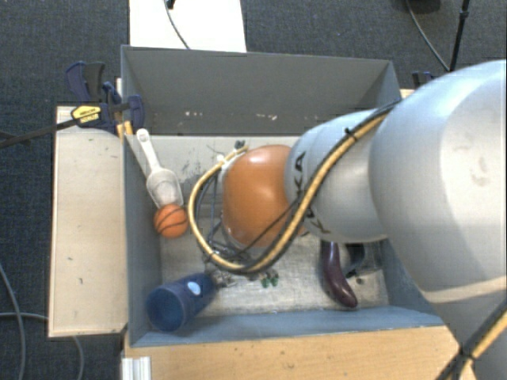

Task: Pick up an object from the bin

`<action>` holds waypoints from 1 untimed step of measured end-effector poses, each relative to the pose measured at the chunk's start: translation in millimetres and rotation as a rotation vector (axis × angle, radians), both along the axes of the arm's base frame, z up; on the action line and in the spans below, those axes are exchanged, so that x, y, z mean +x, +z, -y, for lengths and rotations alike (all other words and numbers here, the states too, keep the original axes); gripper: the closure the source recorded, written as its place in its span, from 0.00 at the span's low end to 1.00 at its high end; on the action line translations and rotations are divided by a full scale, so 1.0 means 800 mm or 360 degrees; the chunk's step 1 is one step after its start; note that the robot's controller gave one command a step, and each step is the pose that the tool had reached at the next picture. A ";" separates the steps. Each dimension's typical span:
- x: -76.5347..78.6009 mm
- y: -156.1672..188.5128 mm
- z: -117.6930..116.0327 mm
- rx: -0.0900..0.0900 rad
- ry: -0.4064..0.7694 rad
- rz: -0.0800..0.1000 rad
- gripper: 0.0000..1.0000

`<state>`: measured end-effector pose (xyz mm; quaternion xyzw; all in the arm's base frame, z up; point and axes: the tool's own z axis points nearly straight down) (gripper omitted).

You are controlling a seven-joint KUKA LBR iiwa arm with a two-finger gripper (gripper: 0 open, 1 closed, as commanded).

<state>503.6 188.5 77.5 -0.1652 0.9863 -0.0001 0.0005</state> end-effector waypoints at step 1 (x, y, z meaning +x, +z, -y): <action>0.000 0.000 0.000 0.0000 0.0000 0.0000 1.00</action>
Offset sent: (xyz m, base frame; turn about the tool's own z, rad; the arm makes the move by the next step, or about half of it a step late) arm -0.0190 -0.0063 0.0506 -0.2578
